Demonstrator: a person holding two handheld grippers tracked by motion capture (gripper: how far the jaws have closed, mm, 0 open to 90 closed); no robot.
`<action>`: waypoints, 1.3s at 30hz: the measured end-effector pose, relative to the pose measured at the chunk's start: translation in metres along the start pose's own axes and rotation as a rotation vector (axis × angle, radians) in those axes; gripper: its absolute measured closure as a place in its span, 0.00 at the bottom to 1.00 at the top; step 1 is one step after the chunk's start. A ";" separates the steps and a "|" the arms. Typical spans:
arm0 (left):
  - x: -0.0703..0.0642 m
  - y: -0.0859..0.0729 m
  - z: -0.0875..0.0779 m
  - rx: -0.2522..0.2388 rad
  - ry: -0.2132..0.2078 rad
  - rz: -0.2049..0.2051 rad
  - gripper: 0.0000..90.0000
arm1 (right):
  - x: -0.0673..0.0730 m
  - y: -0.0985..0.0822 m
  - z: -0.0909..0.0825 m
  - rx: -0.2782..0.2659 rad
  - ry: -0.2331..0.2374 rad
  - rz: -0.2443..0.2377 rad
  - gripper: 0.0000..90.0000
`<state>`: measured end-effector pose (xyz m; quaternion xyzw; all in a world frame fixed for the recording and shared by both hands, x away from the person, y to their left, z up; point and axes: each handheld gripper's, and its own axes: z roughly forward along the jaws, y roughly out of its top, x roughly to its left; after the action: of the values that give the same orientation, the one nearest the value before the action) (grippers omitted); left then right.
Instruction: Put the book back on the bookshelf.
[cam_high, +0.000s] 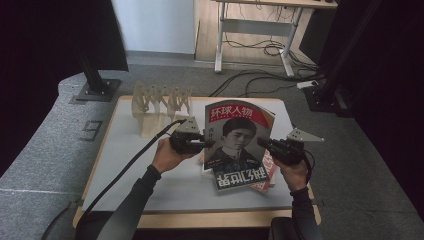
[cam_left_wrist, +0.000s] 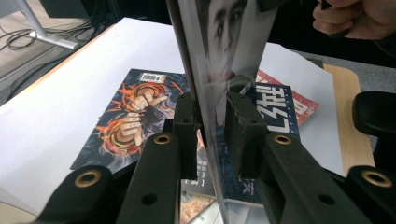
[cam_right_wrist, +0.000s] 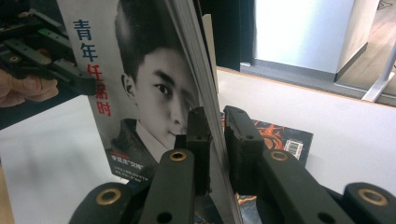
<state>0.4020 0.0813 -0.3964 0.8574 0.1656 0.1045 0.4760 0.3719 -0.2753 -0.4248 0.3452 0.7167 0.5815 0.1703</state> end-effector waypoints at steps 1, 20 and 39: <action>0.001 0.002 0.000 0.000 -0.001 -0.001 0.82 | 0.000 0.000 0.000 -0.001 0.002 0.001 0.89; 0.009 0.041 -0.018 -0.057 0.032 0.006 0.81 | 0.000 -0.001 0.000 -0.006 0.003 0.002 0.88; 0.007 0.053 -0.017 -0.067 0.032 -0.014 0.96 | -0.003 -0.001 -0.001 0.005 -0.027 -0.004 0.81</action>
<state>0.4123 0.0712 -0.3424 0.8379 0.1754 0.1203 0.5027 0.3732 -0.2776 -0.4256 0.3520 0.7165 0.5746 0.1806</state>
